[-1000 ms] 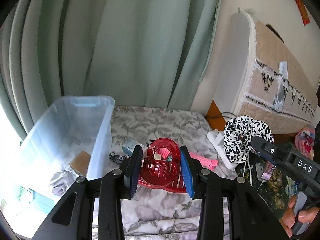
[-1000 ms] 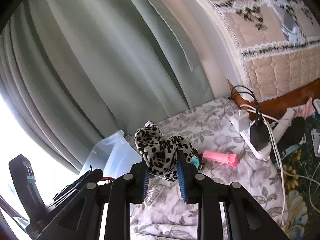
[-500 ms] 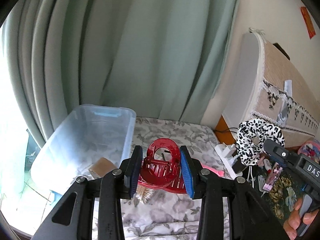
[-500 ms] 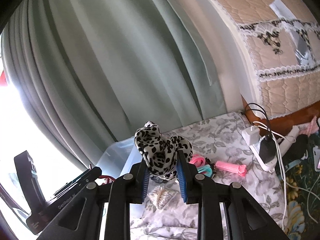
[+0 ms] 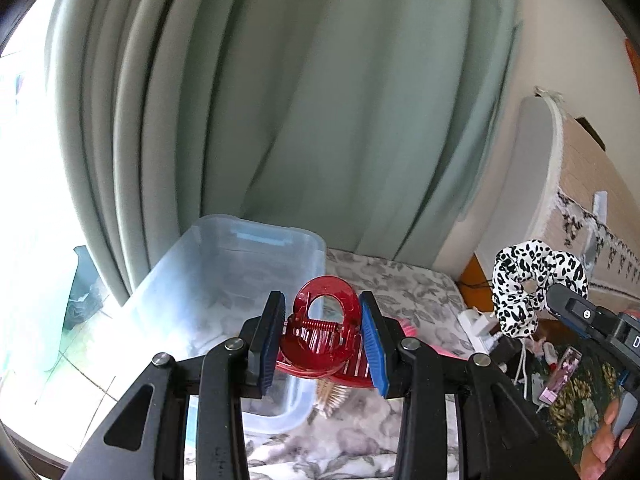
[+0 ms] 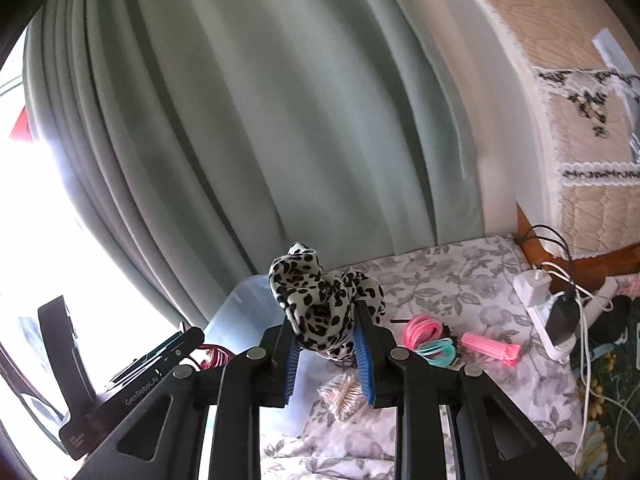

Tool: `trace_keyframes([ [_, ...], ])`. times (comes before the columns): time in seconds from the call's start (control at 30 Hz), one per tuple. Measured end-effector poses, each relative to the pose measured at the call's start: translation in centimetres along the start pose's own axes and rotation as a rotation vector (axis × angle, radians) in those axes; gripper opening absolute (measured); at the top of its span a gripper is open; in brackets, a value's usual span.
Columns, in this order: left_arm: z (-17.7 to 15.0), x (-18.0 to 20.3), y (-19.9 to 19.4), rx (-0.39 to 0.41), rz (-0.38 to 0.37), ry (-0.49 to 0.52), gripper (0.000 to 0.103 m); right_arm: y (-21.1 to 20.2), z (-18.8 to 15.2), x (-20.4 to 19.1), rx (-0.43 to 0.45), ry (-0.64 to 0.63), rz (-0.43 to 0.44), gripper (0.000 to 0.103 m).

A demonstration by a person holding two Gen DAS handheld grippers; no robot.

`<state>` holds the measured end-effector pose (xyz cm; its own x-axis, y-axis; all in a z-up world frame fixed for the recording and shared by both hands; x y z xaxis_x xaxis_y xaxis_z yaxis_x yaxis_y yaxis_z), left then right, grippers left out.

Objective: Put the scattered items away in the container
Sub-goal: 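Carry clip and scrunchie over the clear box and open both tools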

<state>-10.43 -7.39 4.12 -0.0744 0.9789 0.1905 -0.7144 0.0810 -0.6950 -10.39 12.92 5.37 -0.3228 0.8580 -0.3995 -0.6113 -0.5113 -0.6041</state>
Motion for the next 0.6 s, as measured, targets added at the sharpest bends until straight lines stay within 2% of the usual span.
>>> trace_keyframes([
  [0.33,-0.3,-4.6,-0.1,-0.004,0.029,-0.081,0.039,3.4,0.5,-4.2,-0.054,-0.08,0.026,0.027],
  [0.6,-0.9,-8.4,0.1,-0.016,0.051,-0.153,0.039,7.8,-0.2,-7.5,-0.13,-0.135,0.061,0.027],
])
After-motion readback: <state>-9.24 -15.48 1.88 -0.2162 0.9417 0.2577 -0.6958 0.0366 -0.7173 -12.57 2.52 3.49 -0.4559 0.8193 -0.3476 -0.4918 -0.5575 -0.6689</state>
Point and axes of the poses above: each gripper's, at about its wrist camera, not at the fingertips, and y roughly the way its jaws point, x to its right, z to its top, the point moved 7 cm from there along y, roughly the way its jaws point, and after that the axes turned 14 degrees about -x, right-handed, at the moved point
